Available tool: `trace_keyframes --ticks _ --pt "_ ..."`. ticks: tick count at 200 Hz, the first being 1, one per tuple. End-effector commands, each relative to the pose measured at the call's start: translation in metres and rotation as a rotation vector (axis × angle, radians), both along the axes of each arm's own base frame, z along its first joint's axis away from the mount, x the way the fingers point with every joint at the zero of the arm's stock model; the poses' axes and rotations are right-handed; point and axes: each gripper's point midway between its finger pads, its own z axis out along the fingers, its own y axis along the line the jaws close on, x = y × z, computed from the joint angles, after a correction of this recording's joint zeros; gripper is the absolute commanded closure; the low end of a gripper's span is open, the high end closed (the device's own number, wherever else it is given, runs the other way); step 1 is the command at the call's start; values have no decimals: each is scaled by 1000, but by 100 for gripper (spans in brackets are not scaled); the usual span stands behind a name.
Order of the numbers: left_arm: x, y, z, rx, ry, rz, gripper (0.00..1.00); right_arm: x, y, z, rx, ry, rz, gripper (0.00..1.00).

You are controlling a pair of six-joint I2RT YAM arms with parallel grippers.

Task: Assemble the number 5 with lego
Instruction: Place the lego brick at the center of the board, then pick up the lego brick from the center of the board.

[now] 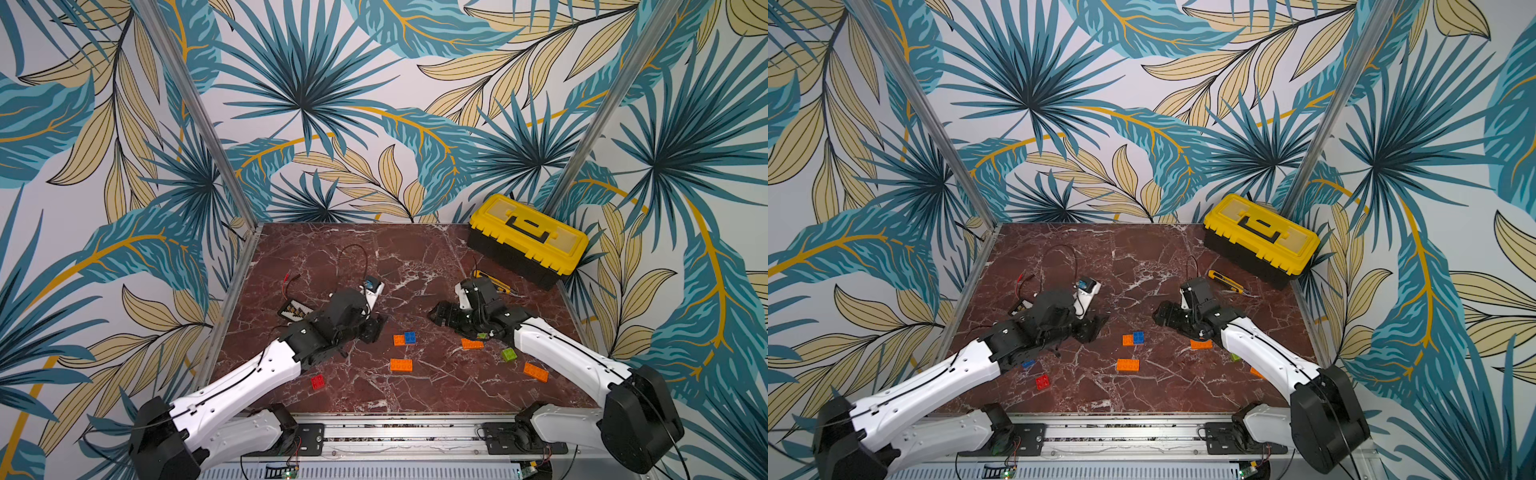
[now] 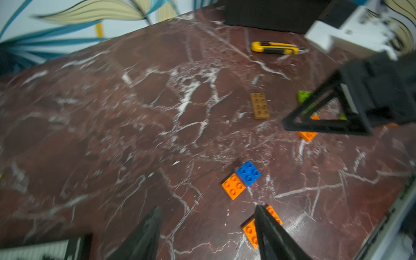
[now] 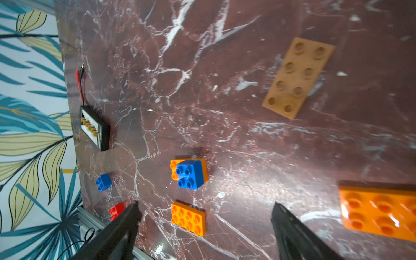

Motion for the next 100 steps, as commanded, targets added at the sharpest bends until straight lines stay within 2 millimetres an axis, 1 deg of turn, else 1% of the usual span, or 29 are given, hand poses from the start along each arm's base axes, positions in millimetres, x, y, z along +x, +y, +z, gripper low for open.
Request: trace_keyframes --ticks 1,21,34,48,51,67,74,77,100 --pt "-8 67 -38 -154 199 428 30 0 23 6 -84 -58 86 4" --pt "-27 109 -59 -174 288 609 28 -5 46 11 -155 -100 167 1" --pt "-38 128 -73 -195 345 704 28 -8 61 16 -204 -135 231 1" --pt "-46 137 -87 -220 421 745 26 -9 75 19 -222 -153 282 1" --pt "-48 138 -90 -225 438 751 26 -16 84 20 -223 -160 313 1" --pt "-51 146 -104 -231 503 801 26 -23 103 23 -236 -183 385 1" --pt "-53 154 -108 -221 530 840 26 -26 109 24 -248 -189 409 1" --pt "-55 151 -110 -234 555 838 26 -27 113 24 -252 -192 420 1" --pt "-57 165 -116 -227 611 907 27 -35 132 23 -265 -187 485 1"
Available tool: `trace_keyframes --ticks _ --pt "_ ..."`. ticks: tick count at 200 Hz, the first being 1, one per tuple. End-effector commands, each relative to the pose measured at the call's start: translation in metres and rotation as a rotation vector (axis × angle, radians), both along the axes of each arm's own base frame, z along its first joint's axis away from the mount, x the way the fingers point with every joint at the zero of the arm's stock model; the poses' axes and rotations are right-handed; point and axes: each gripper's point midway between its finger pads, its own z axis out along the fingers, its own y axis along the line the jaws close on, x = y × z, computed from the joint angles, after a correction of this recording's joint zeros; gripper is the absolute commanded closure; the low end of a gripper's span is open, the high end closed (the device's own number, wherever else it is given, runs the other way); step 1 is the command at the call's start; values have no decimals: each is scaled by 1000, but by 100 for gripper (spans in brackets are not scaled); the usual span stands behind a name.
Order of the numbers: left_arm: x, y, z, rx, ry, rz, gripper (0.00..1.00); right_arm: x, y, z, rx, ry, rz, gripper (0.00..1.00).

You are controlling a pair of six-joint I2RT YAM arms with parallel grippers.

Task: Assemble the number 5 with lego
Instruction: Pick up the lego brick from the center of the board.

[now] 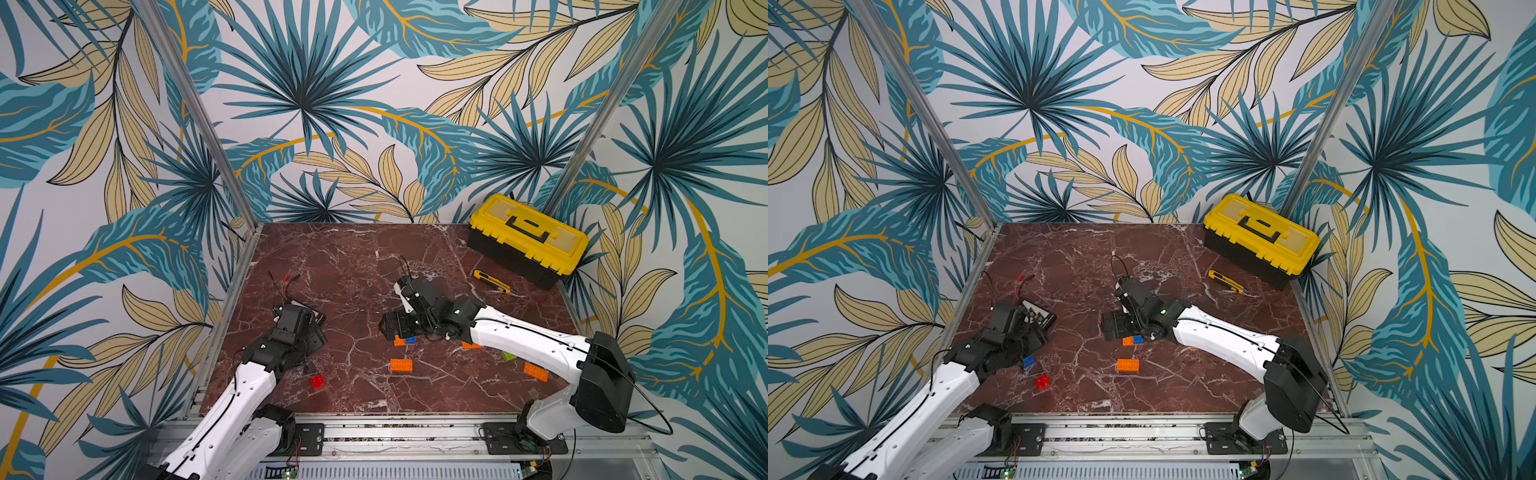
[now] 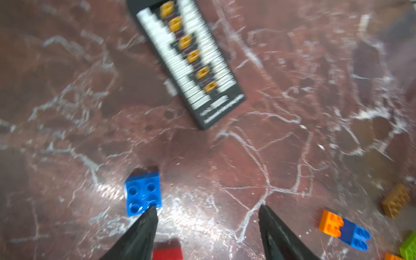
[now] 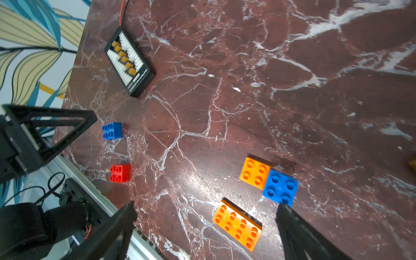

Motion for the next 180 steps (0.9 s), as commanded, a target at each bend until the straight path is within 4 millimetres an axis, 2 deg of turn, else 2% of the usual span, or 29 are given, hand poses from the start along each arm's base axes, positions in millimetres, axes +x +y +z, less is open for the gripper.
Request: trace_keyframes --ticks 1,38,69,116,150,180 --pt "-15 8 -14 -43 109 69 27 -8 7 -9 -86 -7 69 1" --pt "-14 18 -25 3 182 75 31 -19 29 -14 -89 11 137 1" --pt "-5 23 -38 32 222 64 33 -26 41 -16 -80 29 181 1" --pt "-2 29 -52 54 301 33 39 -25 44 -18 -67 39 177 0" --pt "-1 28 -59 58 327 14 51 -25 46 -18 -60 41 171 1" --pt "0 28 -58 62 330 12 52 -24 45 -20 -64 45 168 1"
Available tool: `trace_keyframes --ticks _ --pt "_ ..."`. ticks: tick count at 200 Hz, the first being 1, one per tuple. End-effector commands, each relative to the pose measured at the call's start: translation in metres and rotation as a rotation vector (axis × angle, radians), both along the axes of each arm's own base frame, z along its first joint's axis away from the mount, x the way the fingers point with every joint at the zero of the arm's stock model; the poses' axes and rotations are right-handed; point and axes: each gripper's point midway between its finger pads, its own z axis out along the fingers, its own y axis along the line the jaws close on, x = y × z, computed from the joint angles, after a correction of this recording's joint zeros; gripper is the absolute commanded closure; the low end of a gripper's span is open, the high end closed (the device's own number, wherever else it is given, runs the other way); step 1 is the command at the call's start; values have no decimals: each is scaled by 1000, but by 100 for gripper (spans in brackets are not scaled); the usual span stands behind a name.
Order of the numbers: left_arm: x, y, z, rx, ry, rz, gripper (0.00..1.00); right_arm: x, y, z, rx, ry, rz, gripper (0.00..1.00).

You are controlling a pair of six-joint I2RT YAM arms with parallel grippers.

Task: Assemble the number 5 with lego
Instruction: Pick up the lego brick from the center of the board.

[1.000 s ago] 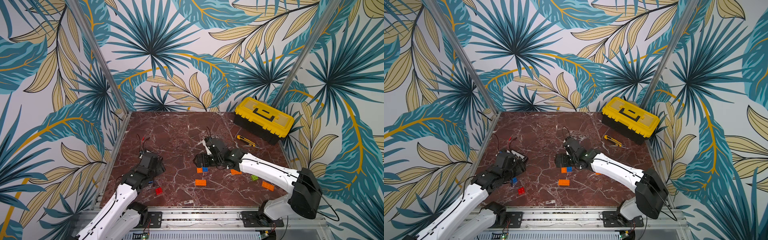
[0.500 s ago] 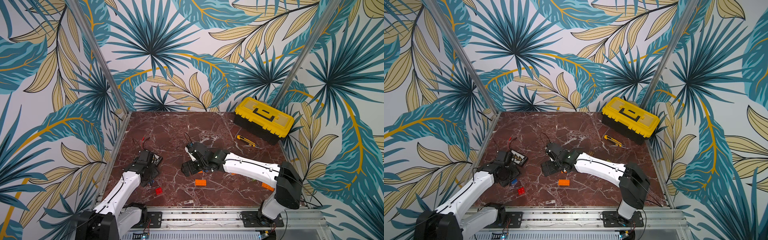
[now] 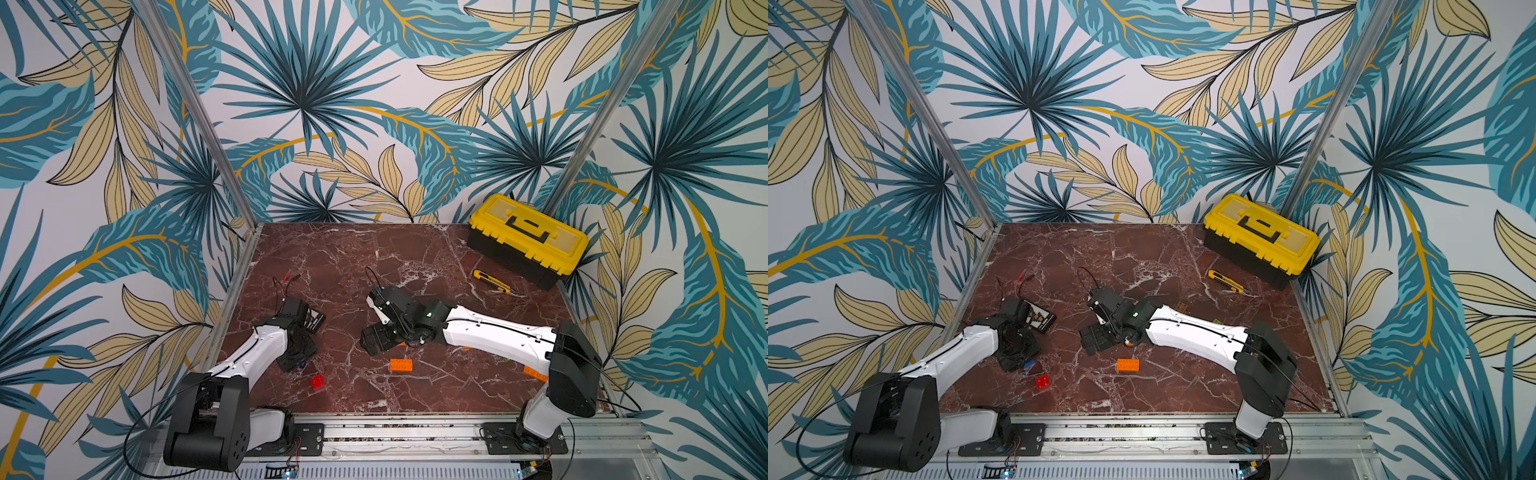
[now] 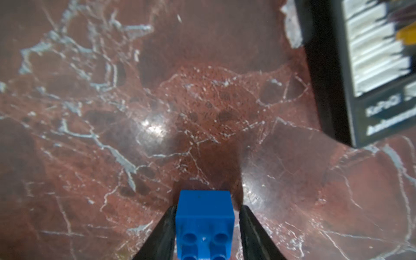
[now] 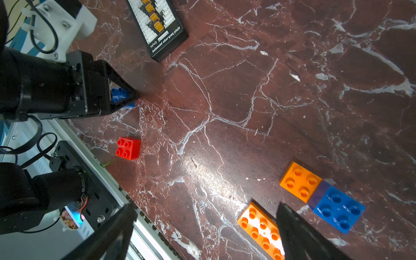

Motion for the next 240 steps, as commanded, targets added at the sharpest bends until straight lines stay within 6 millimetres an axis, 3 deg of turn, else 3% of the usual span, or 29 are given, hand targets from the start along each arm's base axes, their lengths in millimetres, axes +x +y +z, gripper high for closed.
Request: trace_keyframes --ticks 1,53,117,175,203,240 --pt "17 1 12 4 -51 -9 52 -2 4 -3 -5 16 6 1" --pt "15 3 16 12 -53 -5 52 -2 3 -8 -15 27 4 1" --pt "15 3 12 15 -35 -14 58 -2 0 -10 -29 25 -7 1" --pt "17 1 11 3 -41 -35 70 2 -9 -7 -36 -6 -49 1" --pt "20 -6 16 -4 -53 -66 77 11 -29 -2 -45 -56 -141 1" --pt "25 -28 43 -1 -116 -124 81 27 -81 -10 -11 -31 -370 1"
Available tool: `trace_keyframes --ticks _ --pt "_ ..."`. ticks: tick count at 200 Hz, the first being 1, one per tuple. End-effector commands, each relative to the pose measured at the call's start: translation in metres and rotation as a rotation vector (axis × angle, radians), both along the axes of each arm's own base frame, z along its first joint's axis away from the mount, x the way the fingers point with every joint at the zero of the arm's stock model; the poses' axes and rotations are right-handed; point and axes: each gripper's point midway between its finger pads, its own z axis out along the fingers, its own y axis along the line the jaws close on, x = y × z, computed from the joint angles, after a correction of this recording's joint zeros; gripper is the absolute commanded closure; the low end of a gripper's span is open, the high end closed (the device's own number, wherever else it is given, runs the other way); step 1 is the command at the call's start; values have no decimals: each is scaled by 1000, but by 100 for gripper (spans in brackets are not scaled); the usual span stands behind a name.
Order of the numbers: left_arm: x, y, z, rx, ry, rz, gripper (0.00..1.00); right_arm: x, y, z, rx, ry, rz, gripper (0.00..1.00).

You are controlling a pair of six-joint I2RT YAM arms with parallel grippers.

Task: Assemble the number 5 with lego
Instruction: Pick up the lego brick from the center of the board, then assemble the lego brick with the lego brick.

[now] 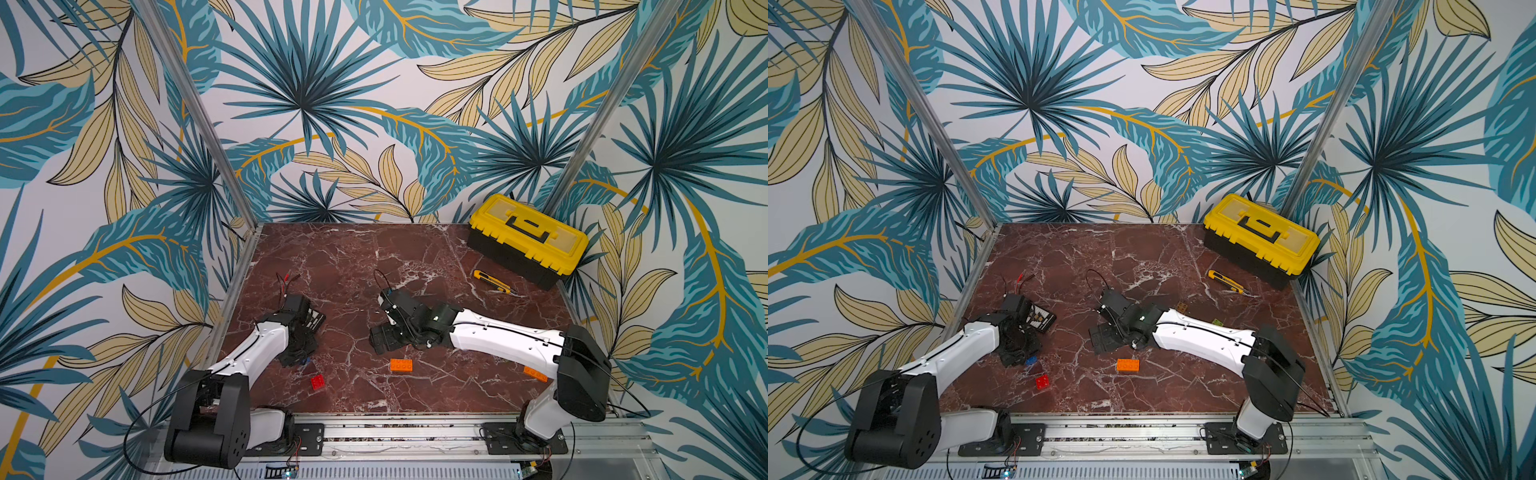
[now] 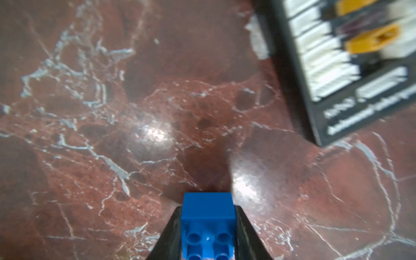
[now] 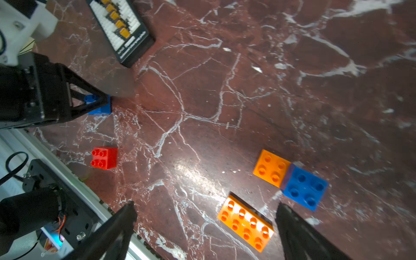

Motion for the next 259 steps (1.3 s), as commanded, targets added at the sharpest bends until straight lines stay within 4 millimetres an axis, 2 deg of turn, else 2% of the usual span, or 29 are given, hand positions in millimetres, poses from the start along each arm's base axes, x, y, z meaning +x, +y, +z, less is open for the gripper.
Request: trace_keyframes --ticks 1,32,39,47,76,94,104,118,127,160,198,259 --pt "13 -15 30 -9 -84 -37 81 15 -38 -4 24 -2 -192 1" --pt "18 -43 59 -57 -162 -102 84 12 -71 -20 56 65 -275 1" --pt "19 -54 65 -78 -173 -130 84 8 -77 -24 41 87 -282 1" --pt "20 -67 71 -103 -182 -174 84 12 -93 -30 10 109 -323 1" --pt "11 -112 82 -143 -175 -308 84 5 -118 -39 -88 117 -353 1" --pt "4 -145 83 -204 -182 -377 84 4 -128 -41 -33 105 -413 1" --pt "0 -160 81 -223 -178 -399 84 4 -134 -42 35 120 -477 1" --pt "-5 -182 78 -234 -173 -442 84 5 -130 -45 197 133 -499 1" --pt "-7 -196 76 -247 -168 -471 84 3 -134 -50 240 143 -524 1" --pt "-15 -238 63 -251 -128 -553 84 -8 -135 -60 135 209 -446 0" --pt "-14 -259 53 -203 -82 -616 84 -13 -132 -71 148 258 -459 1" --pt "-17 -272 37 -200 -28 -677 84 -18 -132 -74 149 274 -447 1"
